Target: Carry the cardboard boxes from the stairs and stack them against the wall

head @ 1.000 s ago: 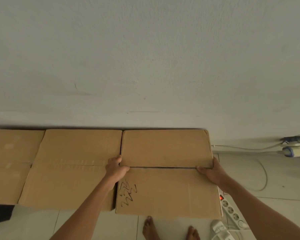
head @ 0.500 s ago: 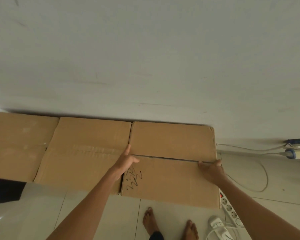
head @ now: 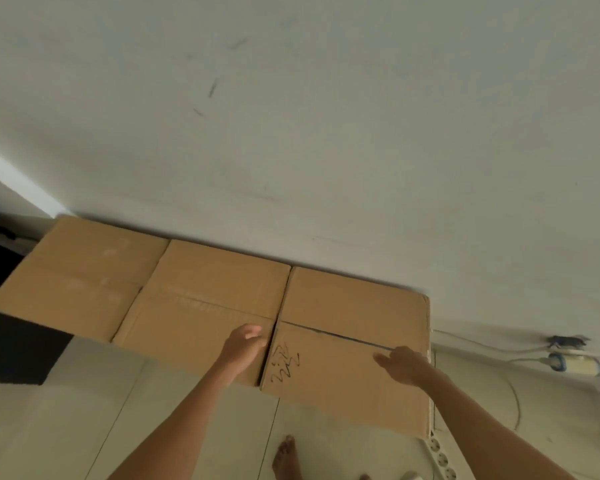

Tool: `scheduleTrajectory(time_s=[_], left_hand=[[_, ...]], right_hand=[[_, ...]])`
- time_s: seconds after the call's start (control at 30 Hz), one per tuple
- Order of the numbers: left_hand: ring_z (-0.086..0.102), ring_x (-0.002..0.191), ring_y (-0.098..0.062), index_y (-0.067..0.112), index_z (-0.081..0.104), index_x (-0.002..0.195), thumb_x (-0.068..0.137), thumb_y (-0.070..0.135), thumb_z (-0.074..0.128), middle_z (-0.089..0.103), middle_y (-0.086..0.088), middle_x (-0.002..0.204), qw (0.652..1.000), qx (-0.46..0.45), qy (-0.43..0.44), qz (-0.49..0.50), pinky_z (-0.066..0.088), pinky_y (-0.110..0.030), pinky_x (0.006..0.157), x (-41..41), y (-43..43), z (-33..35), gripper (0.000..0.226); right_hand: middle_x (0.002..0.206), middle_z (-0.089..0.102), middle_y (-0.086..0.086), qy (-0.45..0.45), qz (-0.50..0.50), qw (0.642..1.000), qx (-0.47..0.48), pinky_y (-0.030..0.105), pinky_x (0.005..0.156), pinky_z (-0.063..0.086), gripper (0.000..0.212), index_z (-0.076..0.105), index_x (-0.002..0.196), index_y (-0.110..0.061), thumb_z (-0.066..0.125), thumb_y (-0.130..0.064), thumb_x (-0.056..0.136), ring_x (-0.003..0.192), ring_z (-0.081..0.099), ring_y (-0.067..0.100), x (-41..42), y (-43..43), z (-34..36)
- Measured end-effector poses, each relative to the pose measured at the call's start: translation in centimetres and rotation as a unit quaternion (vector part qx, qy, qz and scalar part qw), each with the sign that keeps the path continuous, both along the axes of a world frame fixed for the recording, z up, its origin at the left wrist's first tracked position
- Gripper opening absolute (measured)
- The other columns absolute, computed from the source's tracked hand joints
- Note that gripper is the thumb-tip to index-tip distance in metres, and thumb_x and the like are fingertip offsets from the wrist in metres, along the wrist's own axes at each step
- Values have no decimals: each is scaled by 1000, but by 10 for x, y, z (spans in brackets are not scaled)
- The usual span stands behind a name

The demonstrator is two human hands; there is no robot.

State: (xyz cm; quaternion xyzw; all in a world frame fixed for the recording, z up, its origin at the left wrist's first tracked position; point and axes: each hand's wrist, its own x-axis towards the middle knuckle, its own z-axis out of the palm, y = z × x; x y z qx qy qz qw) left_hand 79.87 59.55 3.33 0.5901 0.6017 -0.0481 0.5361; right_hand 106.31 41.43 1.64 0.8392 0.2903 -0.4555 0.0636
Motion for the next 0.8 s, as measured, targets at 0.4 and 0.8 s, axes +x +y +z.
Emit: scheduleTrajectory(time_s=[0.4,0.8], left_hand=[[56,76,-12,13,53,129,92,19,55,56,-2,106,975,207,23,80,45,-25,70,-102,48,150,38],[55,104,-19,11,53,131,88,20,62,54,-9,130,917,308,70,244,39,-25,80,-185,18,241,45]], right_hand=[[140,47,9,-50,314,939,126,38,101,40,61,47,135,-10,37,-57,97,127,46,27,-63,190,181],[150,37,6,5,500,826,260,37,103,34,59,36,144,-14,41,-51,98,136,38,26,-198,264,292]])
